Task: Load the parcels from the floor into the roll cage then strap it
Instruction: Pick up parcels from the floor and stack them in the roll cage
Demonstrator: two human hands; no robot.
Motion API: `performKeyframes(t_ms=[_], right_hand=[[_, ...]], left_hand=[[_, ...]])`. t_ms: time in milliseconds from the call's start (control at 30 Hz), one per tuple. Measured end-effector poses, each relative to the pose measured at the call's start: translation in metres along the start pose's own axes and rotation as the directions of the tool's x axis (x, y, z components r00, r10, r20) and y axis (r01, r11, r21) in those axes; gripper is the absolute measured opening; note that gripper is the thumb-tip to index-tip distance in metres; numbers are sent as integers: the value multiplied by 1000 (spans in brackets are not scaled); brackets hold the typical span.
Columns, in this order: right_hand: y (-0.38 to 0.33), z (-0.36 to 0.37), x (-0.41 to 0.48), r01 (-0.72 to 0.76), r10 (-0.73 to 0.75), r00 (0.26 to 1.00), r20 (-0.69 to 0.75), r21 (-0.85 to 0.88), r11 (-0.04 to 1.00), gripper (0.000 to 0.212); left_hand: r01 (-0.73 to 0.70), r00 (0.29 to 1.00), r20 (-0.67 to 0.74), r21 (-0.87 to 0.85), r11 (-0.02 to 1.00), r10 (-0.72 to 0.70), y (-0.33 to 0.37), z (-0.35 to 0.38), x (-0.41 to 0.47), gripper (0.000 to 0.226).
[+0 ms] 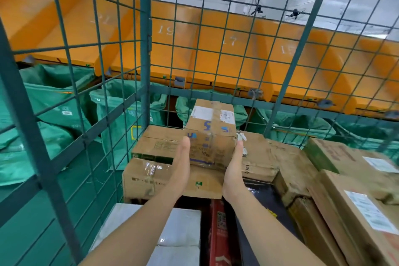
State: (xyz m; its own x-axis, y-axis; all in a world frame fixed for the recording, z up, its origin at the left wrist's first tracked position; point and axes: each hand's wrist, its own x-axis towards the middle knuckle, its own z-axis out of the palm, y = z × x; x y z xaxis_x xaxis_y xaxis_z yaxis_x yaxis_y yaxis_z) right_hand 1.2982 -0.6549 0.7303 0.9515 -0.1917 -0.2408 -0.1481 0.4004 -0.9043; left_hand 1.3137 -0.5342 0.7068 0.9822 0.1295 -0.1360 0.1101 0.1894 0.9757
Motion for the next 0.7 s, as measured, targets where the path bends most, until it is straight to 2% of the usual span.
performKeyframes(t_ms=[67, 133, 200, 333, 400, 467, 567, 700], right_hand=[[-3, 2, -4, 34, -31, 996, 86, -39, 999, 82], [-6, 2, -7, 71, -59, 988, 142, -81, 994, 85], [-11, 6, -6, 86, -67, 989, 130, -142, 986, 82], [-19, 8, 5, 1, 29, 994, 107, -269, 963, 106], [-27, 9, 5, -41, 82, 991, 108, -333, 942, 98], [-31, 7, 12, -76, 115, 990, 79, -381, 921, 84], [-31, 4, 24, -74, 116, 990, 82, -403, 912, 76], [-19, -11, 41, -180, 204, 979, 21, -383, 906, 83]], left_hand=[[-60, 996, 70, 51, 997, 57, 19, -1, -13, 82], [-78, 995, 71, 104, 992, 71, 23, -5, -9, 80], [-20, 997, 76, 151, 988, 9, 28, -7, -4, 100], [92, 992, 67, 190, 977, -106, 29, -7, 11, 130], [113, 989, 68, 193, 975, -129, 27, -8, 19, 137], [151, 985, 55, 210, 966, -166, 25, -7, 26, 139], [185, 975, 75, 239, 953, -208, 22, -1, 37, 131], [173, 978, 64, 273, 946, -198, 15, 11, 46, 119]])
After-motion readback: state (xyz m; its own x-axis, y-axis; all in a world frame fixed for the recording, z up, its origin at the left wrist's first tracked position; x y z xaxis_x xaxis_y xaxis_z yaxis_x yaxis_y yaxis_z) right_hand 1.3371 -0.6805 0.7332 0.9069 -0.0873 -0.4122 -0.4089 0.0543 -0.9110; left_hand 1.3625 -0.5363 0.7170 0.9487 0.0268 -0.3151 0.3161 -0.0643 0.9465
